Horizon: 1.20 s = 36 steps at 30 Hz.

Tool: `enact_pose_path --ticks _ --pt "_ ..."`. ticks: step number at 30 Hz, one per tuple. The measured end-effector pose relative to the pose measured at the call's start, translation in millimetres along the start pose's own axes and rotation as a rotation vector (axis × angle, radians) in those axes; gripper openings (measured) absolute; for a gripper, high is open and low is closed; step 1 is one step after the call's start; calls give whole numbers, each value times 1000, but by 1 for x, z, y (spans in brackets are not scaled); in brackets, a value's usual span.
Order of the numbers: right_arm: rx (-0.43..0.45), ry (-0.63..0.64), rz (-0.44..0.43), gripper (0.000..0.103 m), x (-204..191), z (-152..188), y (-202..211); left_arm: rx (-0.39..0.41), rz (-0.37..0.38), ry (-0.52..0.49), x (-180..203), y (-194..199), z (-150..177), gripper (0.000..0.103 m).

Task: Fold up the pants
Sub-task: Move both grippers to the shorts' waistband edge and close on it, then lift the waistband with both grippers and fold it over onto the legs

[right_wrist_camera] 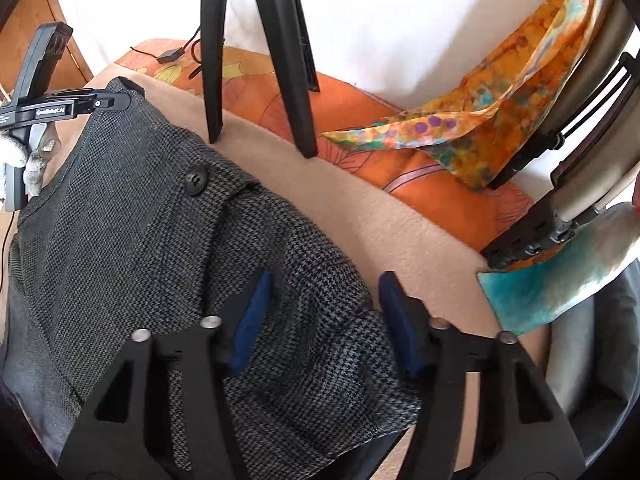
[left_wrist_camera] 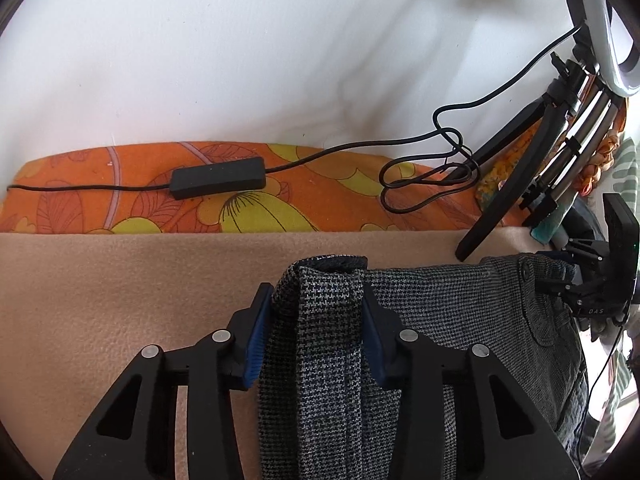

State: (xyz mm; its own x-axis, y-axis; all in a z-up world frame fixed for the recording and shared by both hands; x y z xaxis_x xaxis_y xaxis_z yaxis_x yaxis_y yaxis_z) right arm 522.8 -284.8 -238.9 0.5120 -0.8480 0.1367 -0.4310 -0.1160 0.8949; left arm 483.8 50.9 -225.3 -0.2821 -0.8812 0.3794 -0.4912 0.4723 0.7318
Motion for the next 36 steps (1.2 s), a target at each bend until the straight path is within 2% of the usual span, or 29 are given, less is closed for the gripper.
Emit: enact_pose_path --ticks 1,3,7,12,18,25,29,36 --pt "3 2 -3 34 -1 1 2 8 8 -3 0 2 0 35" --pt "4 -9 -14 24 0 2 8 29 26 -6 2 6 1 31" --pt "26 -11 -7 15 -2 2 21 59 50 -19 8 14 2 26" --pt "74 -3 25 13 -4 1 41 105 60 -57 19 33 5 22" --pt "127 -7 44 12 -10 4 69 155 81 -73 31 68 8 20" --pt "204 2 63 12 -18 21 124 208 96 -110 56 117 22 20" --pt "231 21 72 12 -28 35 151 247 109 -113 70 145 36 20" --pt "255 64 88 12 -56 75 197 247 109 -134 98 183 78 18"
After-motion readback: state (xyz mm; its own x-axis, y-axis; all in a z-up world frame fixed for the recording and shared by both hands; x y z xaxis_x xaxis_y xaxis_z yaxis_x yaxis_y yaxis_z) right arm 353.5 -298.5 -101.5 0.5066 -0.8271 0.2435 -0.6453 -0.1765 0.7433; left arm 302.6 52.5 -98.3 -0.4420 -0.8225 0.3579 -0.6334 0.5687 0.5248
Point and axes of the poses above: each gripper's, at about its wrist camera, not at the fingertips, and y roughly against the way its jaws point, x to its right, z to its underside, the point moved 1 cm from there along -y, roughly the way its jaws point, and after that the axes turned 7 degrees about z, right-handed, at the moved point
